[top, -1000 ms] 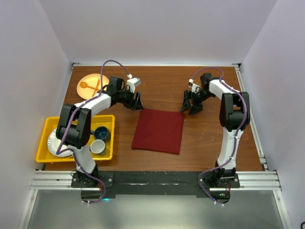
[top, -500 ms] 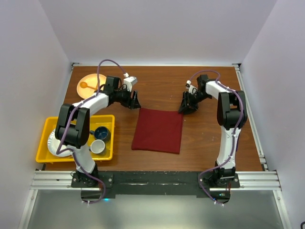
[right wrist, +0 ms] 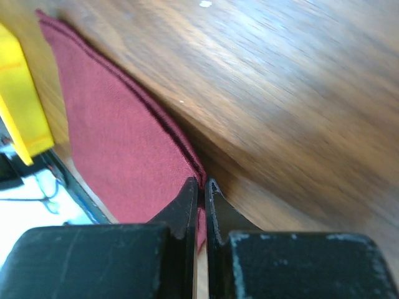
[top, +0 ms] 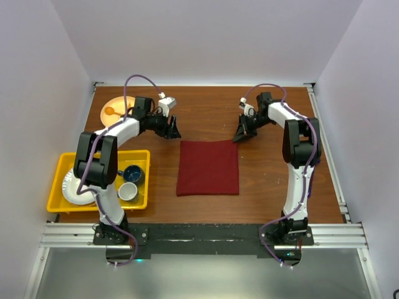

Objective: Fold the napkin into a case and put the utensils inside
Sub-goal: Pick up the lower triangle-folded napkin from the center of the board, then fold the lower triangle-folded napkin at the center of the board.

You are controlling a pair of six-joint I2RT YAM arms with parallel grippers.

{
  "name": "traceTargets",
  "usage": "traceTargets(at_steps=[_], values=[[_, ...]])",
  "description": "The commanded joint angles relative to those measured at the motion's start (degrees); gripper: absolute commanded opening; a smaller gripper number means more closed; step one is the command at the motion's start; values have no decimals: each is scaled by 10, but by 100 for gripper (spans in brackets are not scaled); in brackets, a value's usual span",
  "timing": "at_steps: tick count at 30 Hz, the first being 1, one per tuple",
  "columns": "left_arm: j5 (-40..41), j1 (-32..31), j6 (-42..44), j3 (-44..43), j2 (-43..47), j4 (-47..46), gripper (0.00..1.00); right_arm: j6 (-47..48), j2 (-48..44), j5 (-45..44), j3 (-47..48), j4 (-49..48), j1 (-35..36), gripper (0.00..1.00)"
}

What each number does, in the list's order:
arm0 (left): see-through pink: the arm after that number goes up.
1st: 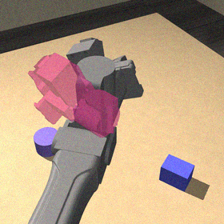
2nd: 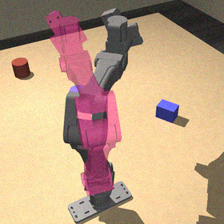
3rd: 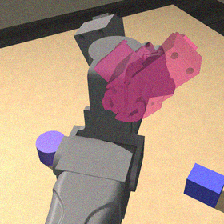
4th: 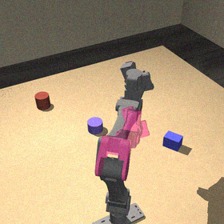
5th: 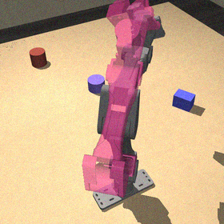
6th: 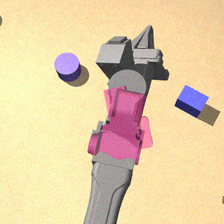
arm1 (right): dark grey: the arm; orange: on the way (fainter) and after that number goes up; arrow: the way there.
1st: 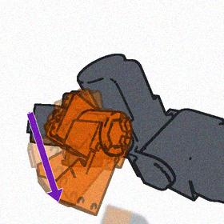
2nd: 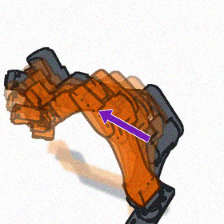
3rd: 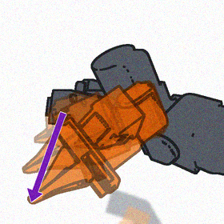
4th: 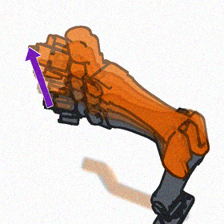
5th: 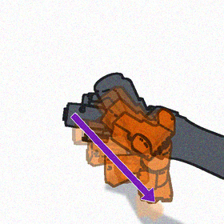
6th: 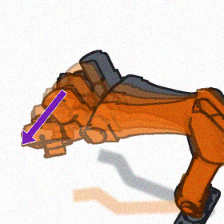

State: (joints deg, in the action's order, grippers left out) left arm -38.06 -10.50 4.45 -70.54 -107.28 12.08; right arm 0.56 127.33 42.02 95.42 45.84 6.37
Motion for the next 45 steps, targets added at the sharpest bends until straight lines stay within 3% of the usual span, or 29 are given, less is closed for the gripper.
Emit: traceTargets(at_steps=[1, 13, 38, 45], values=[[-43, 4, 107, -49, -20, 27, 67, 106, -36, 34, 8, 20, 21, 0], [-103, 4, 310, -139, -90, 138, 69, 289, -160, 6, -90, -41, 58, 0], [-114, 2, 391, -110, -86, 172, 68, 706, -359, -43, -328, -116, 188, 0], [-112, -11, 478, -88, -66, 193, 70, 813, -393, -47, -396, -114, 217, 0]])
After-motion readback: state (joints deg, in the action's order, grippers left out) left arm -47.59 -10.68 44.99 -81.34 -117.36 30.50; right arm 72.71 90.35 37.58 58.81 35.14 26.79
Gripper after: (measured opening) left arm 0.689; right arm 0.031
